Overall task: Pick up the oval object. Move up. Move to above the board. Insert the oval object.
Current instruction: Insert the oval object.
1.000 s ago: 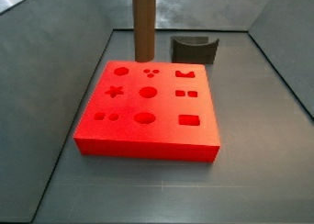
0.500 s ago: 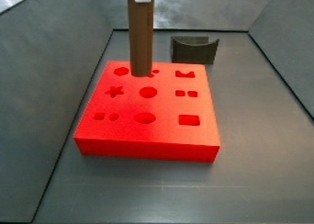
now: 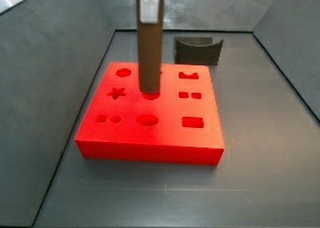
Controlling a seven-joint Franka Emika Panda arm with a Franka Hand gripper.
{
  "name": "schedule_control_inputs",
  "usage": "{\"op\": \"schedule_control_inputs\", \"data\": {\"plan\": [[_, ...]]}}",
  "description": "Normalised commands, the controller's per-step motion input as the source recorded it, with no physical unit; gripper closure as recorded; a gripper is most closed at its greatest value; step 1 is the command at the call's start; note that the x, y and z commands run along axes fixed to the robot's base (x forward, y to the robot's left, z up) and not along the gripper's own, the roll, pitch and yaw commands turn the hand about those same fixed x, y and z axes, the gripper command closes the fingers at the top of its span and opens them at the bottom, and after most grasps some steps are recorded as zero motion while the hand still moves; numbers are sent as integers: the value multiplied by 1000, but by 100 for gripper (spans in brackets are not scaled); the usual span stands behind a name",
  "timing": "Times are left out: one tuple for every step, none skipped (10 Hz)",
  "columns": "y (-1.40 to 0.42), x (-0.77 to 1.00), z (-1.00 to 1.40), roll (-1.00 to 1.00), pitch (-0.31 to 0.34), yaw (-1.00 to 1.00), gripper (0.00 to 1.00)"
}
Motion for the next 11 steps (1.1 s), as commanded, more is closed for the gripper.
{"op": "schedule_control_inputs", "data": {"plan": [[-443,514,-286,0,0,-389,100],[-91,63,0,16,10,0,100],[0,0,0,0,6,0,100],[0,0,0,0,9,0,100],[0,17,0,0,0,0,100],[0,17,0,0,0,0,100],[0,31,0,0,0,0,100],[0,34,0,0,0,0,100],[0,40,0,0,0,0,100],[0,34,0,0,0,0,100],[0,26,0,0,0,0,100]]}}
